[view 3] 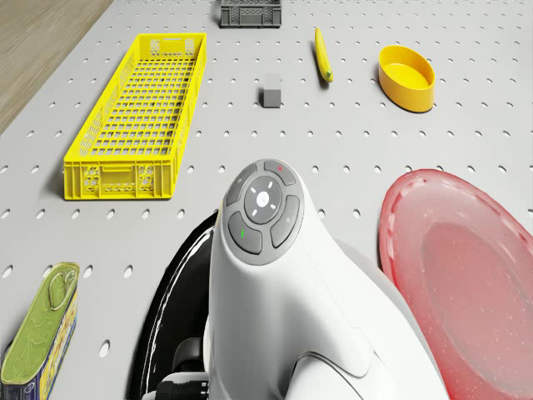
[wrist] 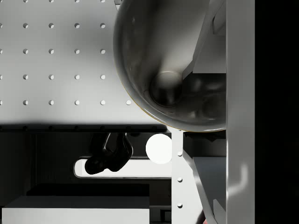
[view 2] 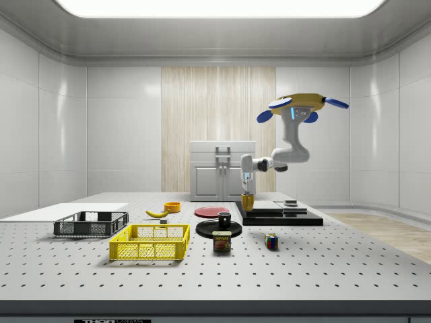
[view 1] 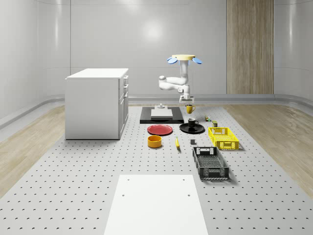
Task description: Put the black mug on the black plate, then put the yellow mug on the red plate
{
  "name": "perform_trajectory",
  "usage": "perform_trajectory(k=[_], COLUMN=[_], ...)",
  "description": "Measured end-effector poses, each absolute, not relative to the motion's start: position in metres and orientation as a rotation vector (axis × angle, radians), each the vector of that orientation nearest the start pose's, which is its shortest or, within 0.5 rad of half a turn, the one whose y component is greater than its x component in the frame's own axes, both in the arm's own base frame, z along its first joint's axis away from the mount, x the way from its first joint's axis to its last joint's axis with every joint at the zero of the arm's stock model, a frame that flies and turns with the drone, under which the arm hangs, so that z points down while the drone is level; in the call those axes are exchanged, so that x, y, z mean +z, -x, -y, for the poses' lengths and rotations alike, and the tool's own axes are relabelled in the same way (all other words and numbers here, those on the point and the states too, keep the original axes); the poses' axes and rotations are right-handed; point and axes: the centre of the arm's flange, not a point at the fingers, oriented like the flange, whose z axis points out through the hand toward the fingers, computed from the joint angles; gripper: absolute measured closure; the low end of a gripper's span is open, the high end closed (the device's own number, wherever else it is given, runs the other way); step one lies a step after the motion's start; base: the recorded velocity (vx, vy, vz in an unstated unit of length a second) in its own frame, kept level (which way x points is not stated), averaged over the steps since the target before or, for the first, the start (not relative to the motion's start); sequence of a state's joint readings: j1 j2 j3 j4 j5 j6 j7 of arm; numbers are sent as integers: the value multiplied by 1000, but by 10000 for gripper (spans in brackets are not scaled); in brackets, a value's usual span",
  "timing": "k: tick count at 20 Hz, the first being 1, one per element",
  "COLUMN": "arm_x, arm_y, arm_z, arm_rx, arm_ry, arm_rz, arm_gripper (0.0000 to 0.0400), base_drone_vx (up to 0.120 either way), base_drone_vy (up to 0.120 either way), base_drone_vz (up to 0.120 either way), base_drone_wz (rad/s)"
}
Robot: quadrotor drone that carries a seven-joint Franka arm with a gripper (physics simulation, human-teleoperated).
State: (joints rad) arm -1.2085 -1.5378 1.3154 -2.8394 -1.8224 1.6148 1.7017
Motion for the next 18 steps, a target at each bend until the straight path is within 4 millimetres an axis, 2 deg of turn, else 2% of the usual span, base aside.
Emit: perform_trajectory(k=[18], arm_x=[509], arm_y=[-313], arm_z=[2], arm_rx=[786], arm_ry=[-1], arm_rz=[2], arm_gripper=[290], base_drone_vx=[120], base_drone_vy=[-120], base_drone_vz=[0], base_drone_wz=[0])
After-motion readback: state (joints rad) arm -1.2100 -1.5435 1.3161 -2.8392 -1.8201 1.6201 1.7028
